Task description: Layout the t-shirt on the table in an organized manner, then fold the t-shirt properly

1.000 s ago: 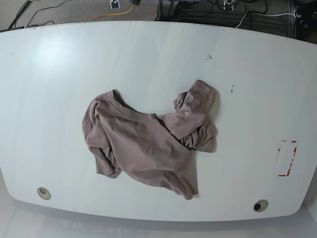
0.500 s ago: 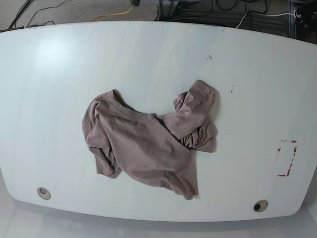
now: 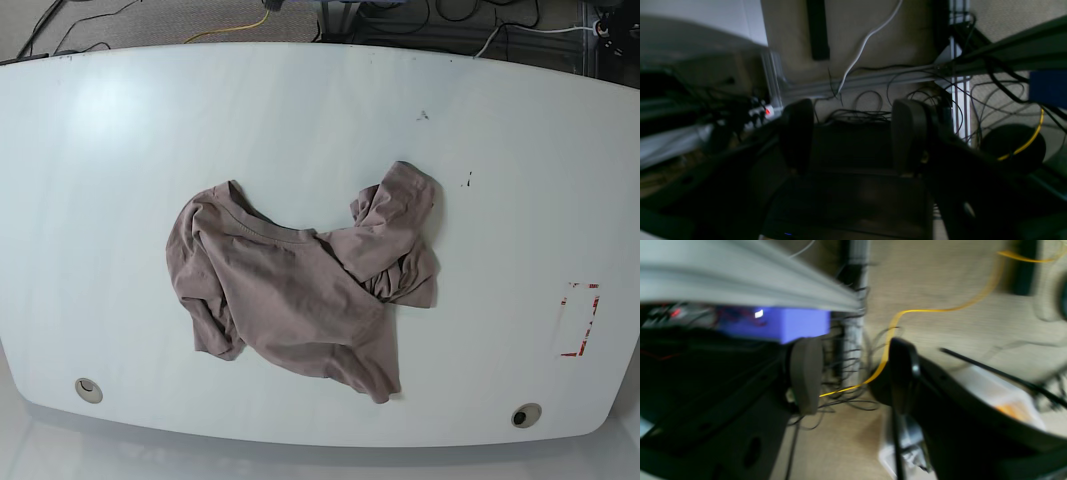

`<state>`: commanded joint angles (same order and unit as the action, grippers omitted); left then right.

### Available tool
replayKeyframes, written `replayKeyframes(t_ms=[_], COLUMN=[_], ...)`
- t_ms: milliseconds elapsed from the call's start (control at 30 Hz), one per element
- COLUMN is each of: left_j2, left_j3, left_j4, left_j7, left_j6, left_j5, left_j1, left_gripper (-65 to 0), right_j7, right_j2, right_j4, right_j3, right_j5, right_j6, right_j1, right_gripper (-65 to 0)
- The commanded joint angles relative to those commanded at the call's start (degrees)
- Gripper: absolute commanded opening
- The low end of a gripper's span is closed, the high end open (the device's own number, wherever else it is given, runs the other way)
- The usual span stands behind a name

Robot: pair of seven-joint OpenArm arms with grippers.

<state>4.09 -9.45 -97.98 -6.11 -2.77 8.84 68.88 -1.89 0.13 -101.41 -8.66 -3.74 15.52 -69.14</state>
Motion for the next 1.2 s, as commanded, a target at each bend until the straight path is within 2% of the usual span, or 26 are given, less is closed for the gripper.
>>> replayKeyframes(t_ms=[267, 400, 467, 700, 833, 1000, 1200], left_j2=[6.24, 8.97, 9.32, 9.58, 9.49, 9.32, 5.63], left_j3=[0.0, 0.0, 0.0, -1.32, -1.76, -1.76, -1.93], left_j4=[-8.35, -10.29, -10.73, -13.63, -14.15, -14.15, -14.15], left_j7=[0.0, 0.0, 0.0, 0.0, 0.0, 0.0, -0.18], left_j6=[0.0, 0.0, 0.0, 0.0, 0.0, -0.18, -0.18], left_j5=[-9.32, -11.52, -11.69, -11.78, -11.78, -11.87, -11.87], left_j1=[4.75, 5.01, 5.01, 2.29, -1.49, -6.15, -11.52], left_gripper=[-30.3, -30.4, -30.4, -30.4, -30.4, -30.4, -30.3], right_j7=[-1.93, -1.93, -1.93, -1.14, 1.32, 1.58, 1.58], right_j2=[-0.09, -0.09, -0.09, -0.18, -0.18, -0.18, 0.09], right_j4=[-10.11, -12.13, -12.66, -15.12, -15.38, -15.3, -15.3], right_j3=[-0.7, -0.79, -0.79, -1.49, -1.49, -1.49, -1.49], right_j5=[0.0, 0.0, 0.0, 0.0, 0.0, 0.0, 0.09], right_j6=[-0.09, -0.35, -0.35, -0.35, -0.26, 0.09, 0.18], right_j1=[-5.1, -5.54, -5.45, -4.04, -2.73, 0.79, 6.59], right_gripper=[-34.2, -34.2, -34.2, -34.2, -34.2, -34.2, -34.2])
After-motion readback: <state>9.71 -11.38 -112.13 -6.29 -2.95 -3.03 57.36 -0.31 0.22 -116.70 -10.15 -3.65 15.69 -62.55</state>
